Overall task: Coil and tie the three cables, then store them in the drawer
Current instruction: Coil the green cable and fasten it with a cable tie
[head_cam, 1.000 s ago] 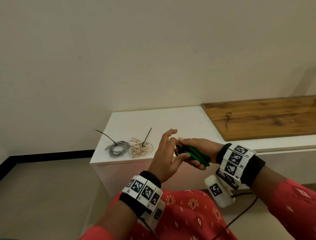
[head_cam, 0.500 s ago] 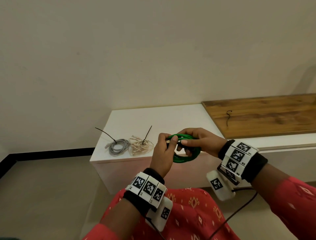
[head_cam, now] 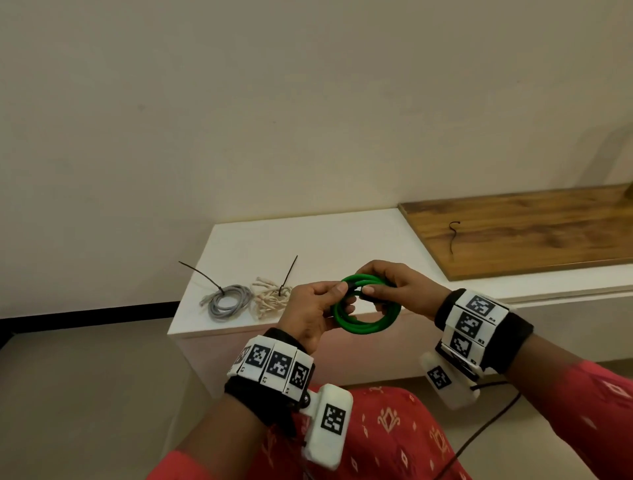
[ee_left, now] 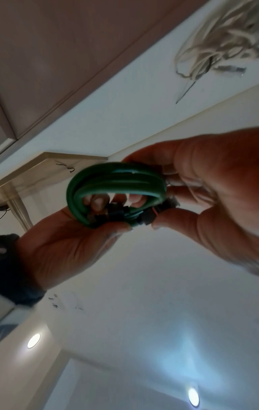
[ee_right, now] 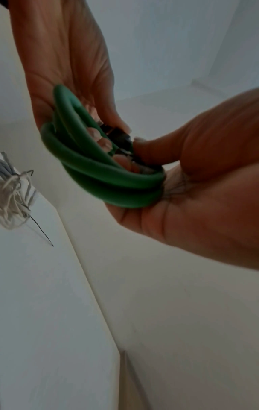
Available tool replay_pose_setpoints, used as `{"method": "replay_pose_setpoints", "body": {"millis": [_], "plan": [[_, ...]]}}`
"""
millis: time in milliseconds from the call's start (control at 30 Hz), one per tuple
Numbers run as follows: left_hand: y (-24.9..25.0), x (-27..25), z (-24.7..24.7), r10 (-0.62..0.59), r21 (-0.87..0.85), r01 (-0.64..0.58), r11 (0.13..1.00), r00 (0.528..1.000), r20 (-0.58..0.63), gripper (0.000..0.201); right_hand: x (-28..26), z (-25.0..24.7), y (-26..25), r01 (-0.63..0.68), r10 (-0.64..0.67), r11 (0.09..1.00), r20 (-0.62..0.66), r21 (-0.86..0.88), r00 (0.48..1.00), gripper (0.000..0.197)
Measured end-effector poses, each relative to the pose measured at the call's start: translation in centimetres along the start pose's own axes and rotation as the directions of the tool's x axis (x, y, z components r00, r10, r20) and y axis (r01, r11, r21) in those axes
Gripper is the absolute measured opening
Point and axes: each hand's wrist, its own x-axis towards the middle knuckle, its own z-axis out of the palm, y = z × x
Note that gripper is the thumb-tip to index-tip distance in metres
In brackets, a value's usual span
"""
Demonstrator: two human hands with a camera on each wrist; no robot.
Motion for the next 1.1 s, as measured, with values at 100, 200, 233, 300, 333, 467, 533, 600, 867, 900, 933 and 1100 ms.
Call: {"method": "replay_pose_setpoints", "body": {"millis": [100,200,233,300,333,467,533,600,867,900,933,1100], "plan": [[-0.2,1.3,0.2,-0.008,-0.031,0.006,0.999,0.999,-0.043,0.012,0.5,-2.5,1.0,-0.125,0.124,0.992,-0.013,-0.012,0.992,0.022],[-0.5,3.2,0.3,-0.017,-0.056,0.013,0.998,0.997,-0.072,0.013,1.3,-7.6,3.8,-0.327,0.318,0.945,-0.16,-0.029,0.934,0.018],[-0.6,3.8,0.3,-0.021,-0.062,0.016,0.998,0.996,-0.084,0.014,1.6,-9.6,5.0,-0.392,0.377,0.919,-0.215,-0.033,0.901,0.012],[-0.9,5.2,0.4,-0.035,-0.075,0.028,0.997,0.994,-0.1,0.013,2.5,-13.3,7.5,-0.501,0.46,0.864,-0.326,-0.052,0.826,0.007],[-1.1,5.9,0.4,-0.043,-0.08,0.034,0.996,0.993,-0.107,0.012,3.0,-15.0,8.5,-0.549,0.485,0.833,-0.386,-0.069,0.785,0.006],[-2.0,9.1,0.3,-0.061,-0.099,0.049,0.994,0.991,-0.122,0.011,6.0,-20.4,11.4,-0.682,0.519,0.712,-0.529,-0.168,0.672,0.014],[-2.5,10.7,0.0,-0.058,-0.096,0.047,0.994,0.991,-0.124,0.012,8.2,-22.2,12.4,-0.733,0.534,0.624,-0.536,-0.272,0.653,0.018],[-3.0,12.0,-0.3,-0.058,-0.094,0.046,0.995,0.99,-0.13,0.013,10.1,-23.2,13.3,-0.751,0.525,0.531,-0.543,-0.393,0.655,0.029],[-5.0,16.4,-1.7,-0.111,-0.115,0.093,0.989,0.981,-0.16,0.014,15.0,-24.7,19.5,-0.715,0.559,0.34,-0.48,-0.611,0.676,0.036],[-5.2,16.5,-1.9,-0.117,-0.12,0.098,0.988,0.979,-0.165,0.015,15.0,-24.4,19.5,-0.71,0.551,0.31,-0.489,-0.632,0.676,0.036],[-5.3,16.6,-1.9,-0.124,-0.128,0.103,0.986,0.978,-0.167,0.015,15.0,-24.1,19.5,-0.71,0.548,0.286,-0.498,-0.644,0.672,0.037],[-5.3,15.8,-1.9,-0.142,-0.167,0.112,0.979,0.974,-0.178,0.014,14.0,-23.0,17.4,-0.726,0.444,0.317,-0.581,-0.61,0.682,0.028]]}}
